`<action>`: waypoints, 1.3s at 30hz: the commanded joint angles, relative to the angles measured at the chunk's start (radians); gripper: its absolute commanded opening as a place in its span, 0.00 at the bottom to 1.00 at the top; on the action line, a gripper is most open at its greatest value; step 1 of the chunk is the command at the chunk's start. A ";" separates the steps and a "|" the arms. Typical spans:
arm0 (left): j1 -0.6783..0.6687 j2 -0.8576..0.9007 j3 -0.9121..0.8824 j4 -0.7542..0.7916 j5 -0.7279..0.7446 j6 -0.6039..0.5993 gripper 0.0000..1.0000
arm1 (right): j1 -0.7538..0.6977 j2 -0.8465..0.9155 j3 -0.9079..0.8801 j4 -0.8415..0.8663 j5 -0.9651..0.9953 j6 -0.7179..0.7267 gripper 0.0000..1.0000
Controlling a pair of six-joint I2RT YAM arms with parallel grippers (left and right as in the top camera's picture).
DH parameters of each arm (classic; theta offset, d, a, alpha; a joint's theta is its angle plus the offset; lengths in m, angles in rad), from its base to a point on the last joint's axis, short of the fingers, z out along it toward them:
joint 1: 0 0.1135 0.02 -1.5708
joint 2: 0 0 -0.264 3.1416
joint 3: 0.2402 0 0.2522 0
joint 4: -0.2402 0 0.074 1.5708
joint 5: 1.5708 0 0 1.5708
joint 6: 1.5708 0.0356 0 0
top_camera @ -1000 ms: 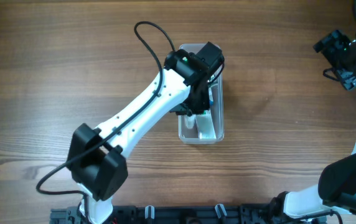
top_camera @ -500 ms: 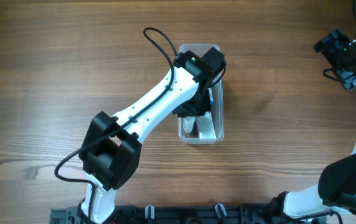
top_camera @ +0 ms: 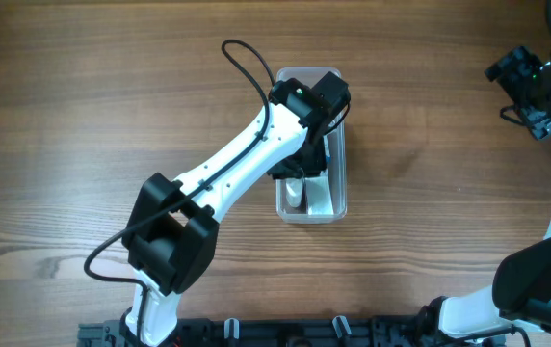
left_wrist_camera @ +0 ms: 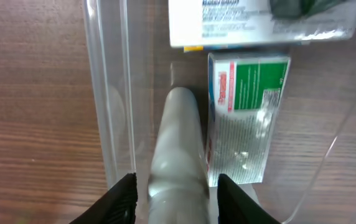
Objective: Pack container
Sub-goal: 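Place the spray bottle into the container beside the Panadol box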
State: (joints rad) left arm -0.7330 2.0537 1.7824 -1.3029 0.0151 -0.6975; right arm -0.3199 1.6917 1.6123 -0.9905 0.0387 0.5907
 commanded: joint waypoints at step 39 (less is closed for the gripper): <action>-0.018 -1.062 -0.764 0.371 0.000 0.463 1.00 | 0.002 0.014 -0.005 0.003 0.017 0.014 1.00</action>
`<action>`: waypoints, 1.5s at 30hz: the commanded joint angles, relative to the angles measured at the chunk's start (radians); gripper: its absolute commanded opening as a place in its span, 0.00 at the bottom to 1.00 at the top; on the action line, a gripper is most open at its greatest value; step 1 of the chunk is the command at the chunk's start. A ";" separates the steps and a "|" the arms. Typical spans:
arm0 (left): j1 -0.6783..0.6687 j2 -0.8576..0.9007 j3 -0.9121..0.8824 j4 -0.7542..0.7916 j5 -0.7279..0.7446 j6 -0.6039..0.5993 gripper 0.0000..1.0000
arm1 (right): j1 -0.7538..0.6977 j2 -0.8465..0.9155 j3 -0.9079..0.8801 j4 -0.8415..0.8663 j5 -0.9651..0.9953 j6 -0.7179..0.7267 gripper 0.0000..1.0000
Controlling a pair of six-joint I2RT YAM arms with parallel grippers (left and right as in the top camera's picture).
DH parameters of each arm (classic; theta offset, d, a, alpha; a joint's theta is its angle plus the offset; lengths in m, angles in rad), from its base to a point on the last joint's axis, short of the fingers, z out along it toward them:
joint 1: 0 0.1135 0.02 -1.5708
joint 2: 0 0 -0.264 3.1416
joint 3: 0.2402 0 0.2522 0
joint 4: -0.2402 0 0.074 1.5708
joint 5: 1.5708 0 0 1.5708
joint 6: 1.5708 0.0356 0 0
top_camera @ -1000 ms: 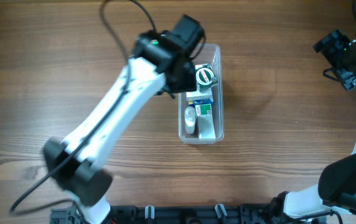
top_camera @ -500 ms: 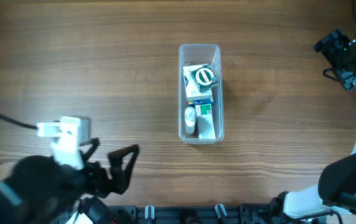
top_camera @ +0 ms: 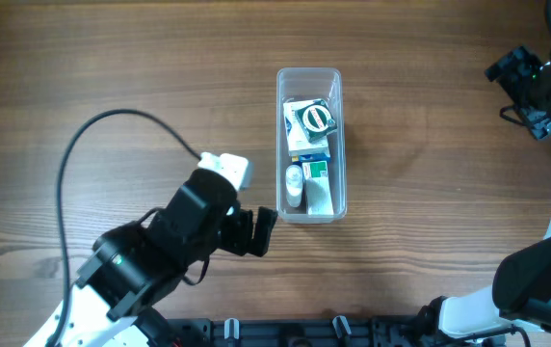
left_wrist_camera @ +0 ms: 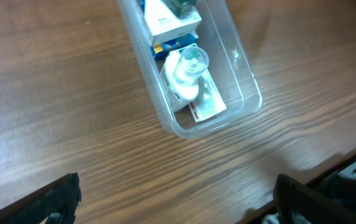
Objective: Pack container
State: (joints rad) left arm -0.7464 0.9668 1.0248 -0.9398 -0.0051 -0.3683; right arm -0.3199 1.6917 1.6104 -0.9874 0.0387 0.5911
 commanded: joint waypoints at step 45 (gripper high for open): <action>0.747 -0.965 -0.941 0.810 0.256 0.477 1.00 | 0.002 0.014 -0.003 0.000 0.017 0.014 1.00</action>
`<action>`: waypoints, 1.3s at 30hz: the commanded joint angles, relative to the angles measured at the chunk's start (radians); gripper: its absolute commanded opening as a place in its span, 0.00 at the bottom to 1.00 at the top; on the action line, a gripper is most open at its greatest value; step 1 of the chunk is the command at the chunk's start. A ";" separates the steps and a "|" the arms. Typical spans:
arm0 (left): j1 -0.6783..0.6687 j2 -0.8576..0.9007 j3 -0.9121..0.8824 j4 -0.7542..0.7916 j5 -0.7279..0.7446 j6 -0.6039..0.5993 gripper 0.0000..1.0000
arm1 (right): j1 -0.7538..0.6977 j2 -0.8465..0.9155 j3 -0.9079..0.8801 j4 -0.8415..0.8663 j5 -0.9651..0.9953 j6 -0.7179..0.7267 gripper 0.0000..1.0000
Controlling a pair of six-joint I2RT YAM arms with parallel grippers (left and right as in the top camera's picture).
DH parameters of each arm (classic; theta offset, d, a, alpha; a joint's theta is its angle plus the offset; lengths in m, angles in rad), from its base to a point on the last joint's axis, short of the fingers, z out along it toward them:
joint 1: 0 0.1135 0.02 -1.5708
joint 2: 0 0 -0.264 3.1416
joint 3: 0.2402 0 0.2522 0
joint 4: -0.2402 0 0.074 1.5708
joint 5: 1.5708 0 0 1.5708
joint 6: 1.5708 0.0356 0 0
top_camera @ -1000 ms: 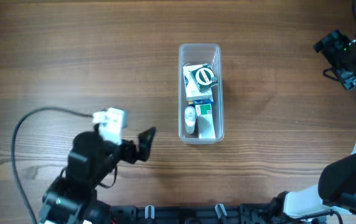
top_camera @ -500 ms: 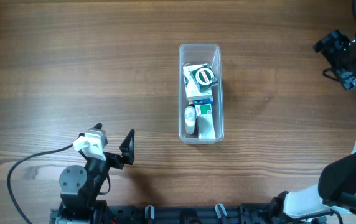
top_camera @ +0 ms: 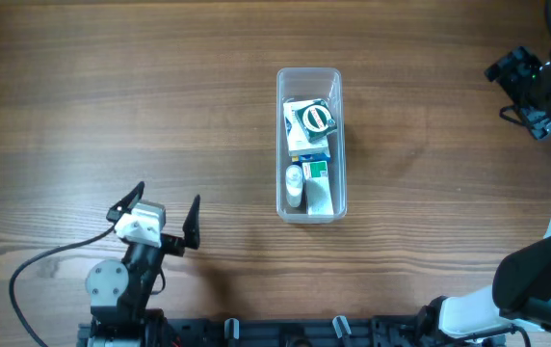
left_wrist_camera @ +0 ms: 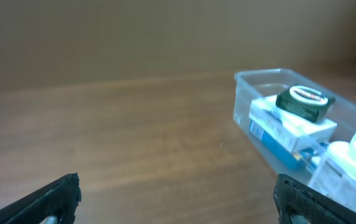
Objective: Pack container
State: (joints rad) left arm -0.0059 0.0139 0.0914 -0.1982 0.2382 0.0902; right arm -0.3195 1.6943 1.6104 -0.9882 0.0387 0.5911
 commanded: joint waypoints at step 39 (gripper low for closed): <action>0.019 -0.011 -0.085 0.145 0.016 0.048 1.00 | 0.002 0.011 -0.003 0.001 0.017 0.013 1.00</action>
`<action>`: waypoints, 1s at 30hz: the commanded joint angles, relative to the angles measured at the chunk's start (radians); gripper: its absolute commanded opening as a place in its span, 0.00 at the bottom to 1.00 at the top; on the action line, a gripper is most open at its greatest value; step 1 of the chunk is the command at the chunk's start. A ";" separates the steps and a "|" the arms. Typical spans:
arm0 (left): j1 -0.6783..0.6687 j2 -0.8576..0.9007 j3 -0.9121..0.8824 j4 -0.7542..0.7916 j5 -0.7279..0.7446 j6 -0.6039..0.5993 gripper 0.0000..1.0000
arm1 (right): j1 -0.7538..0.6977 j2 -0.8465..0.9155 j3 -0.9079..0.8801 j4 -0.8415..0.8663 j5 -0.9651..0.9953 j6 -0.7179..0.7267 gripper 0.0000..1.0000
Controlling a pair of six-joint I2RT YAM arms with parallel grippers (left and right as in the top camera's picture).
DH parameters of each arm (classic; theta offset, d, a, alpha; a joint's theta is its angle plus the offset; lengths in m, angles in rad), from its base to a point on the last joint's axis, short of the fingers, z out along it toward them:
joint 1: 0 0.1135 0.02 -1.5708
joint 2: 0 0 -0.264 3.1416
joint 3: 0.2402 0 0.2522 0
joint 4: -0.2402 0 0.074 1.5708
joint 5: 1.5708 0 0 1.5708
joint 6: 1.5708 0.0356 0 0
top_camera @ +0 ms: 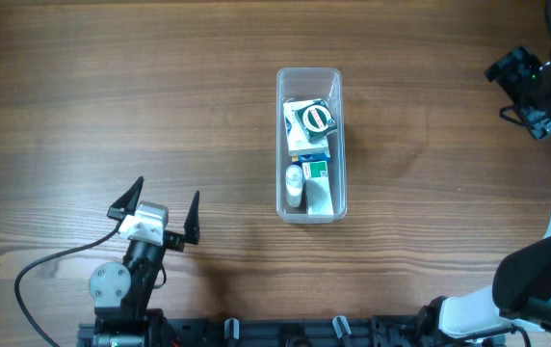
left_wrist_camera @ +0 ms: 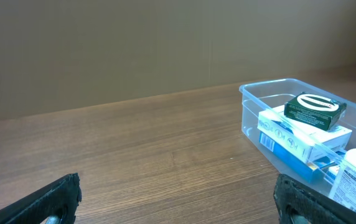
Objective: Pack container
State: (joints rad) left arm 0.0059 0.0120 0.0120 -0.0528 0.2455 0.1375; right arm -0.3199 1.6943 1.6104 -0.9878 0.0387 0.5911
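The clear plastic container [top_camera: 309, 71] stands mid-table. It holds a dark green box with a round logo [top_camera: 314, 119] lying on a white-and-blue box [top_camera: 302, 142]. Nearer the front are a white bottle [top_camera: 295, 183] and a green-and-white box [top_camera: 319, 181]. In the left wrist view the container [left_wrist_camera: 252, 102] is at the right and the green box [left_wrist_camera: 315, 109] lies on top. My left gripper [top_camera: 169, 188] is low at the table's front left, well away from the container. It is open and empty, its fingers [left_wrist_camera: 56, 198] wide apart. My right gripper [top_camera: 513, 67] hangs at the far right edge.
Bare wooden tabletop surrounds the container on every side. A black cable [top_camera: 49, 265] loops from the left arm's base at the front edge. The right arm runs along the right border of the table.
The left wrist camera's aim has shifted slightly, so the container sits a little differently in its view. The gripper stays open at the front left. Nothing in the container has moved.
First my left gripper was down inside the container with its fingers on either side of the white bottle. Then it was open and clear at the container's front left, with the bottle left inside. After that it was low at the table's front left, where it stays.
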 commanded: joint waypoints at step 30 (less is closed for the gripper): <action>0.007 -0.009 -0.006 0.000 0.008 0.002 1.00 | 0.315 -0.594 -0.009 0.001 0.017 0.014 1.00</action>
State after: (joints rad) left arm 0.0071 0.0120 0.0120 -0.0525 0.2455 0.1375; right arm -0.0517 1.1877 1.6085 -0.9882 0.0452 0.5949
